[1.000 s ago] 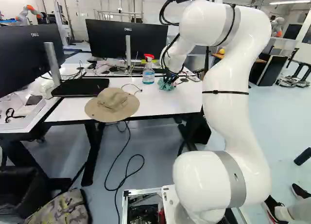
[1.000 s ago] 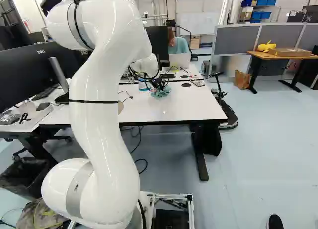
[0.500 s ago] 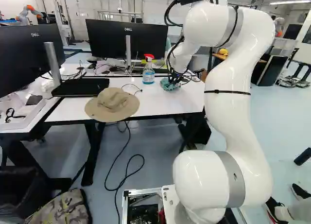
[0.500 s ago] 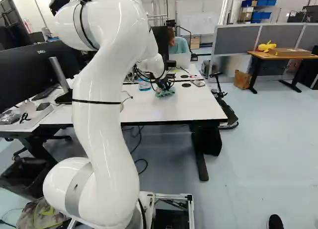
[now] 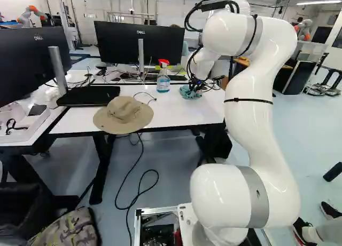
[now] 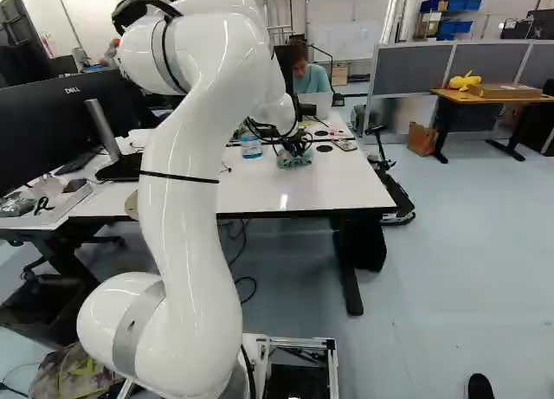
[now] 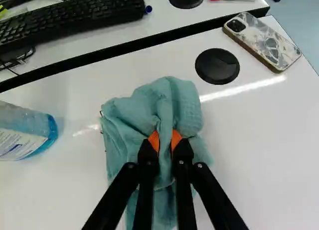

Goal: Clean the table with the green towel

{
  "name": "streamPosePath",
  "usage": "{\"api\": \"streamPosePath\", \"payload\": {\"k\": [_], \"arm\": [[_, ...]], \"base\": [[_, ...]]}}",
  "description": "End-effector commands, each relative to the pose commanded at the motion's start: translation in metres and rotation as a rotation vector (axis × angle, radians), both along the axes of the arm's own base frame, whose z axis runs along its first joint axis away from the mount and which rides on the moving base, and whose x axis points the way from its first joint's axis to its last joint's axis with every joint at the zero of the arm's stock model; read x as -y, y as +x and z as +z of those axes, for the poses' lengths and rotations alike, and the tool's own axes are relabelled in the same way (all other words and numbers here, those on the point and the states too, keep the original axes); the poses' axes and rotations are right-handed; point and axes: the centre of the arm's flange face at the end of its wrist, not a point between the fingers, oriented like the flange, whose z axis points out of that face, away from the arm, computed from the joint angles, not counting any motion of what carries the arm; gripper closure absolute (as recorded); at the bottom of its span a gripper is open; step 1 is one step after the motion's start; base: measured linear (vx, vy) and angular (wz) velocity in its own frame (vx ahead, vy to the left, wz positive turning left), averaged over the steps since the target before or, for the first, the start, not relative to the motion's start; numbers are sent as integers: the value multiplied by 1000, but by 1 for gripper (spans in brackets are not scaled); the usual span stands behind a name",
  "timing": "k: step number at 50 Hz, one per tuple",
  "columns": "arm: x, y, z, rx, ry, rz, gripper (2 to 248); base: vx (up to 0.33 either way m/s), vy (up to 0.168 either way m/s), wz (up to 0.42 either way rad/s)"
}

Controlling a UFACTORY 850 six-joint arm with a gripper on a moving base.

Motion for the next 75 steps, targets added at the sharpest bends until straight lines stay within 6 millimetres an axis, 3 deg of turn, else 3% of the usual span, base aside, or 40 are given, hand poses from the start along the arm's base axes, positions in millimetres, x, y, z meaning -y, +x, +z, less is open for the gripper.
{"api": "streamPosePath", "payload": {"k": [21,41,54,75], "arm": [[-15,36,-4,33,-6,30,204],[-47,55,-6,49,-7,75,204],[-69,50,-5,42,-5,104,204],[-97,21,-1,10,-1,141,204]], "base": [[0,0,0],[0,0,0],[0,0,0],[0,0,0]]}}
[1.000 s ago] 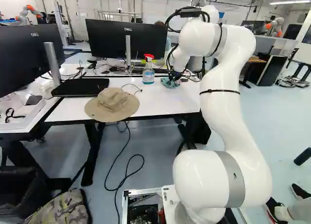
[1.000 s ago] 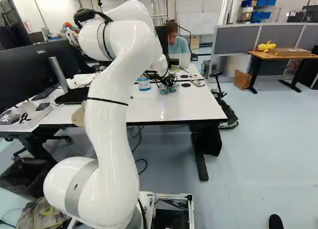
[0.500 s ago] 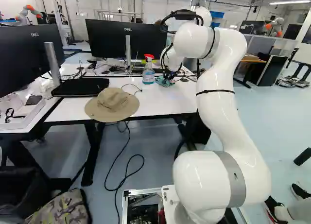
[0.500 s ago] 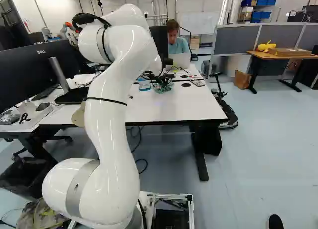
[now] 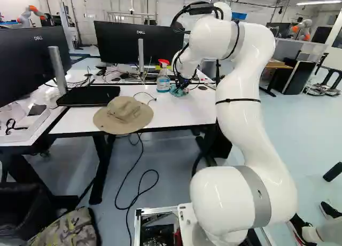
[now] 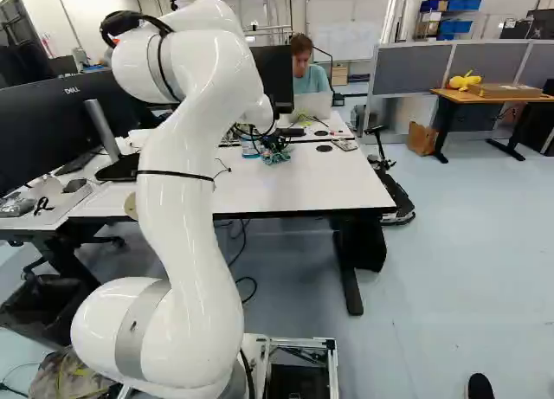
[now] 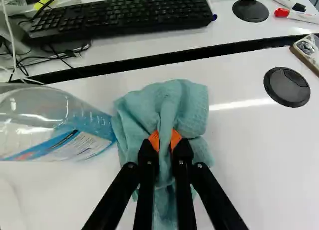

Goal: Clean the table with the green towel

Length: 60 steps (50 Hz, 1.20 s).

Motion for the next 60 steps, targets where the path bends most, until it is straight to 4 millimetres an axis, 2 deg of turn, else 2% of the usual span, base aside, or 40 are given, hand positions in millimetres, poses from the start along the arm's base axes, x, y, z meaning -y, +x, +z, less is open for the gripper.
{"api": "streamPosePath", "payload": {"k": [15,36,60], "arm": [[-1,-26,3,-24,1,1,204],[19,-59,6,-52,3,-33,204],[61,-62,6,-51,4,-97,204]], "base": [[0,0,0],[0,0,0],[0,0,0]]}}
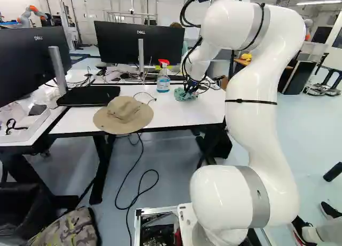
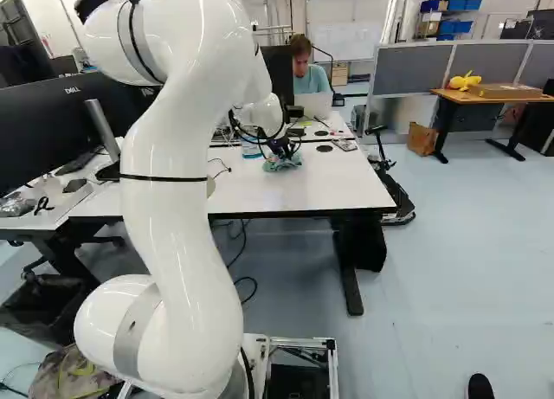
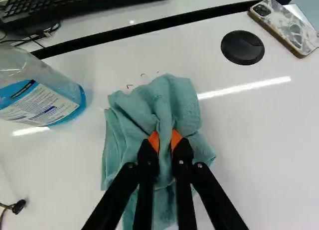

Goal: Clean the table with the green towel

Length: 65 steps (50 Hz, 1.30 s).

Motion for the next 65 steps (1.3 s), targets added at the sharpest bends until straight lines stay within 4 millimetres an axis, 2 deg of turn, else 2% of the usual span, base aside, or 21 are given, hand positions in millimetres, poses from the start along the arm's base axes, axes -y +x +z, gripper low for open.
{"api": "streamPosePath", "payload": {"k": [12,27,53,65], "arm": [[20,9,-1,10,-1,-29,204],[35,32,-4,32,-5,-44,204],[34,77,-10,76,-12,-32,204],[25,96,-12,95,-14,-15,204]], "base": [[0,0,0],[0,0,0],[0,0,0],[0,0,0]]}}
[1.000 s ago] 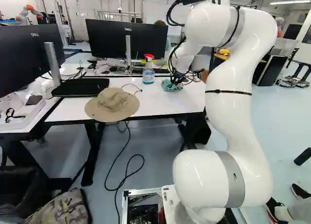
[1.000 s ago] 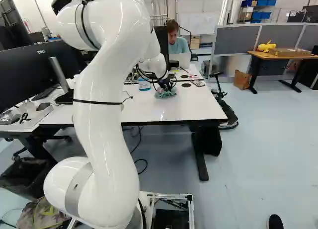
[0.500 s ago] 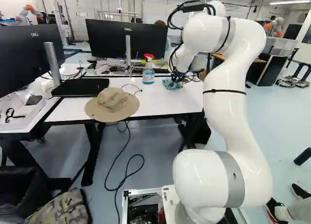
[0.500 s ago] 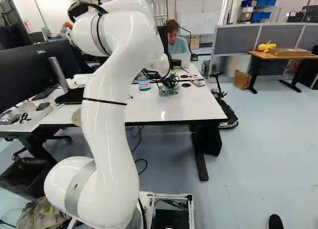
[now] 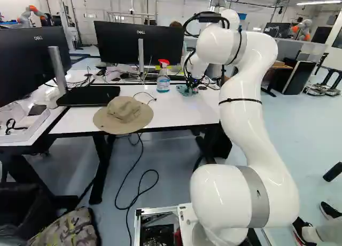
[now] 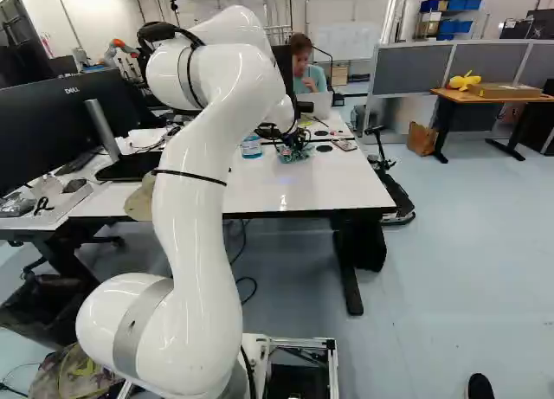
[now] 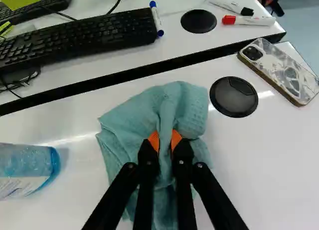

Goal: Clean the table with the green towel

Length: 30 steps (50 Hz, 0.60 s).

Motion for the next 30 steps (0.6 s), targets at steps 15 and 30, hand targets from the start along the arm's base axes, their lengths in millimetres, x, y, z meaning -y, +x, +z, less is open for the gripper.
{"api": "streamPosePath", "payload": {"k": [15,30], "arm": [[-24,3,0,0,0,32,204],[-41,-16,3,-24,3,53,204]], "base": [[0,0,0],[0,0,0]]}}
